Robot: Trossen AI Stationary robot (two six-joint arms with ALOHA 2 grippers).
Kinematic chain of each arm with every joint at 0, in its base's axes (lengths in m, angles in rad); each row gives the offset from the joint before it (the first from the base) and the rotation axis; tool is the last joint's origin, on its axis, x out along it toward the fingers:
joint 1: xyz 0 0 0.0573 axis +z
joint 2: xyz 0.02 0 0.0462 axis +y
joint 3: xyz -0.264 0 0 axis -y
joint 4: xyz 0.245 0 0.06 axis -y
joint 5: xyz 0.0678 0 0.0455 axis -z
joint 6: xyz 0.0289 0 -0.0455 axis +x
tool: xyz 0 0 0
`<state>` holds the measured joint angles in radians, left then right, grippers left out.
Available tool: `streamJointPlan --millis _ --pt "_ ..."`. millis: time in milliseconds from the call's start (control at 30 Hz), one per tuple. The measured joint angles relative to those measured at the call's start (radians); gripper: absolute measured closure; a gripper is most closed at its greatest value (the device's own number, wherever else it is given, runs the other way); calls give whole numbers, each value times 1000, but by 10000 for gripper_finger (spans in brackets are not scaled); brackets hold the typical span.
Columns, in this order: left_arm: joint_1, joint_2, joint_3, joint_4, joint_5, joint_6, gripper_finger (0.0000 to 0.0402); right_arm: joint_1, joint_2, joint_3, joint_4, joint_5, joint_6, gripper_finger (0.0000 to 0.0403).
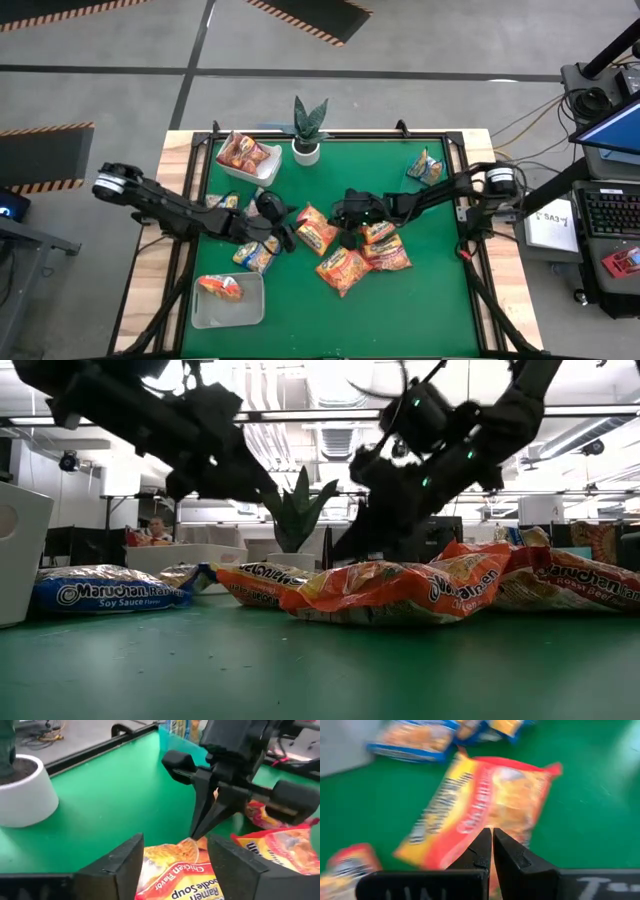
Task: Sort Maruchan noodles
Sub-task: Put the orange noodle pack into the gray bin
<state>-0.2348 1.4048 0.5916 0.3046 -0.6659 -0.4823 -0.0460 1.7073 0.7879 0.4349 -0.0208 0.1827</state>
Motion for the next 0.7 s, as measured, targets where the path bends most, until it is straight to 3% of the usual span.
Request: streamJointPlan --millis 300,467,700 --pt "23 120 72 -38 47 -325 180 -7 47 2 -87 6 -27 394" --pt "46 189 140 -62 138 -375 180 -7 58 0 -97 20 -60 394" --pt "96 280 326 -487 127 -429 180 -6 82 1 -94 24 -71 394"
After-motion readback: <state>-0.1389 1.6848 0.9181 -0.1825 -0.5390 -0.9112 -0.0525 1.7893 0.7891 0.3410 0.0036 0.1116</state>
